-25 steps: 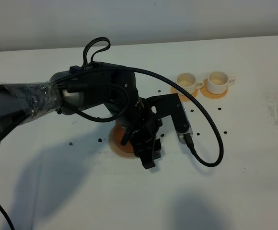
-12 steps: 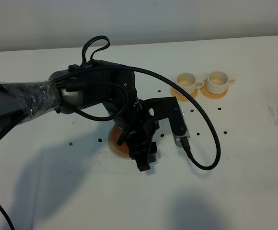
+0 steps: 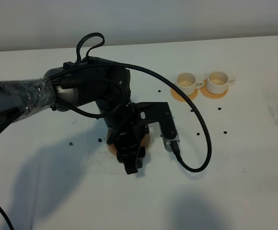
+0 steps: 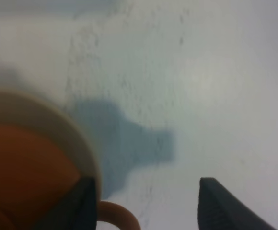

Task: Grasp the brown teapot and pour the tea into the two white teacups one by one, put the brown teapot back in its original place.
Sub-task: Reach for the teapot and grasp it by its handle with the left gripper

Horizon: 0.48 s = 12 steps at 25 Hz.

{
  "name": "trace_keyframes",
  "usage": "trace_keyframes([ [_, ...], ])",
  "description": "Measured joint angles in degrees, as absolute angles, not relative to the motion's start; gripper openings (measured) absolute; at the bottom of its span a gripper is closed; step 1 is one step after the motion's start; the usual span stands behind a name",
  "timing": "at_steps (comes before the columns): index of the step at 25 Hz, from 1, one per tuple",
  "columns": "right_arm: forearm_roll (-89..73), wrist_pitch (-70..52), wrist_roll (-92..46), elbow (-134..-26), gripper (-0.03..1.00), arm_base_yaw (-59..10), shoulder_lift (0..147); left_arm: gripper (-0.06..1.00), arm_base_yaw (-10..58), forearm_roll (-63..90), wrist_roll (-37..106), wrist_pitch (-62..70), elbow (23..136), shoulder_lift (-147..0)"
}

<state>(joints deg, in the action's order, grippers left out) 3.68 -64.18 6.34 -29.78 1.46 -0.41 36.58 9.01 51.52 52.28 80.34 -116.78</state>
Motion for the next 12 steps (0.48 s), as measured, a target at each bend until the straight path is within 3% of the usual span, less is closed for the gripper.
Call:
trace_keyframes([
  [12, 3.68, -64.18, 6.34, -29.78, 0.43, 1.46, -0.41, 0.49, 36.28, 5.99, 50.7, 54.92, 80.29, -116.78],
])
